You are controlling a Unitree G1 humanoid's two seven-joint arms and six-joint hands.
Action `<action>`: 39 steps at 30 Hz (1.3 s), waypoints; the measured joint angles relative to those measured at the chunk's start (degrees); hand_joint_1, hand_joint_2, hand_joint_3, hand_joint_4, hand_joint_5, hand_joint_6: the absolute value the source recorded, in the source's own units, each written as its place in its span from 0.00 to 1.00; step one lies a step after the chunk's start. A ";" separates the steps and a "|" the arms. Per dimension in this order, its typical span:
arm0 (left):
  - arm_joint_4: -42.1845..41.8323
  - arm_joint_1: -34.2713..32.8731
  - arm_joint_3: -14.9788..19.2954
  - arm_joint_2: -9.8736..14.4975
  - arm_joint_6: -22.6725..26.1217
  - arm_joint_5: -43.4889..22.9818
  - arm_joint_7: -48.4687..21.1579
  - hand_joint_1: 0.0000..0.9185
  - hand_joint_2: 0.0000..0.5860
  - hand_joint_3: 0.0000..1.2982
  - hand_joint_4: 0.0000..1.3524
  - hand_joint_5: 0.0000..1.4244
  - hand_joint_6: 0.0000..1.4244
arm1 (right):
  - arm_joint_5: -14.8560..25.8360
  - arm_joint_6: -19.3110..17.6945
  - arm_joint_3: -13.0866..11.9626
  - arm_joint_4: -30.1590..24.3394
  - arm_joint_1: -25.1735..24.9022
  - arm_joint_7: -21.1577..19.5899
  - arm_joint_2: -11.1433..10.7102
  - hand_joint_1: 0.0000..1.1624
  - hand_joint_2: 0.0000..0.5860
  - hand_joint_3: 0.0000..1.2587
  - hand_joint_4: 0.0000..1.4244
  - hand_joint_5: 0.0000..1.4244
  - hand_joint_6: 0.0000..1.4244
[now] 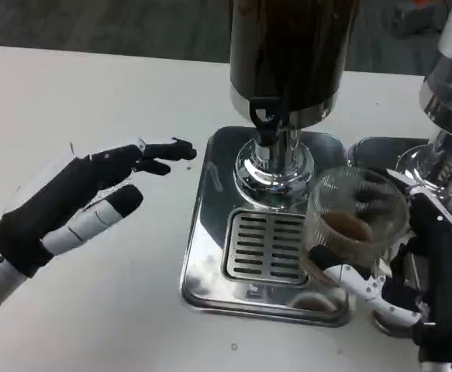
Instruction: Grasp the cup under the faucet to collect the drink, then remove the cup.
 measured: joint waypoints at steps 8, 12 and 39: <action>-5.04 3.96 -0.54 3.37 -5.69 2.01 2.38 0.00 0.17 0.14 0.00 0.01 0.10 | 1.61 0.87 -1.48 -7.08 4.20 3.51 -0.51 0.81 0.22 0.53 0.59 0.73 0.97; -6.14 5.39 -0.54 5.29 -8.58 2.44 3.51 0.00 0.17 0.11 0.00 0.00 0.08 | 2.40 1.19 -2.07 -9.49 5.55 5.09 -0.69 0.81 0.22 0.54 0.59 0.73 0.97; -16.54 17.08 -6.22 13.87 -18.23 3.29 6.26 0.00 0.18 0.09 0.00 0.00 0.07 | 6.30 2.20 -3.97 -22.57 17.53 13.44 -0.49 0.82 0.21 0.56 0.61 0.75 0.99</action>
